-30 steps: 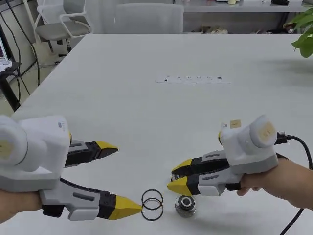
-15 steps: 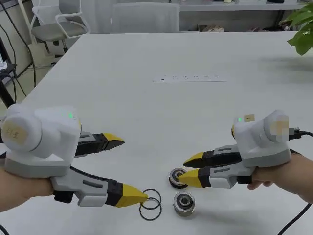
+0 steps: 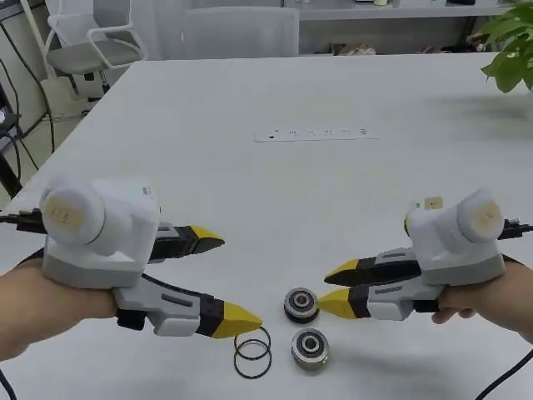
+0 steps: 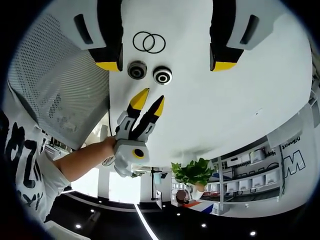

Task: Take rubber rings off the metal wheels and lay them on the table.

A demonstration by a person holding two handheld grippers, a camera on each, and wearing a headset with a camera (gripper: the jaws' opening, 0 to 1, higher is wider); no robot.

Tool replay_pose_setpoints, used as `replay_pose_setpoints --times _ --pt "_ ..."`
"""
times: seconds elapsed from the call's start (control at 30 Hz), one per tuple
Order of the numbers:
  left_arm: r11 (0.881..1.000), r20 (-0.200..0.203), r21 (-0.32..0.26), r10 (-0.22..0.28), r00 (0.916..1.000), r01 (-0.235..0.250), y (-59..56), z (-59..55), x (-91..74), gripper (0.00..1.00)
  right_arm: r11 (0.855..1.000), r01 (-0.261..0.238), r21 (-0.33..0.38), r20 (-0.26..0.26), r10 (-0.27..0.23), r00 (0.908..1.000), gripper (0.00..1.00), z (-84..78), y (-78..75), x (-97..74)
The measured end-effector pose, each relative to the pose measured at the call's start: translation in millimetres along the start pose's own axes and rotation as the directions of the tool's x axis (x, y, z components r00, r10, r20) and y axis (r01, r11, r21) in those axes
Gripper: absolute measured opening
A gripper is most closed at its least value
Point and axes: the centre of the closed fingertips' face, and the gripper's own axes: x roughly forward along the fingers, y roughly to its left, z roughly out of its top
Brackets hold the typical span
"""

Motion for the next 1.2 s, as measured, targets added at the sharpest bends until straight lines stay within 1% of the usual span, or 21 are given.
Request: replay_pose_setpoints --times 0.17,0.3,0.4,0.57,0.67,0.77,0.9,1.2 --pt "1.000 -0.016 0.007 -0.018 0.9997 0.018 -1.4 -2.1 9.4 0.67 1.000 0.010 0.008 -0.007 -0.010 0.9999 0.23 -4.7 -4.4 -1.1" --pt "0.999 -0.027 0.013 -0.033 0.9991 0.033 -2.6 -4.1 15.2 0.65 1.000 0.013 0.011 -0.017 -0.013 0.9998 0.23 -10.5 -4.9 -1.1" --pt "0.999 -0.042 0.014 -0.041 0.9983 0.042 -1.9 -8.2 20.5 0.64 1.000 0.015 0.009 -0.027 -0.015 0.9995 0.23 -13.1 -5.5 -0.5" --pt "0.999 -0.056 0.014 -0.051 0.9971 0.052 -3.2 -11.9 26.9 0.63 1.000 0.020 0.011 -0.031 -0.019 0.9993 0.23 -15.5 -7.5 0.6" --pt "0.998 -0.065 0.019 -0.056 0.9963 0.057 -3.3 -14.2 30.6 0.62 1.000 0.017 0.005 -0.044 -0.017 0.9989 0.22 -18.9 -7.8 3.2" --pt "0.998 -0.078 0.019 -0.060 0.9952 0.062 -1.6 -18.4 34.9 0.61 1.000 0.015 0.004 -0.047 -0.015 0.9988 0.22 -19.6 -7.7 4.9" --pt "0.998 -0.079 0.011 -0.065 0.9947 0.066 -2.9 -20.6 37.8 0.60 1.000 0.011 0.008 -0.042 -0.011 0.9991 0.22 -19.0 -6.1 6.9" --pt "0.997 -0.085 -0.006 -0.079 0.9933 0.079 -4.8 -25.4 47.4 0.55 1.000 0.006 0.011 -0.054 -0.005 0.9985 0.22 -23.6 -5.5 10.0"
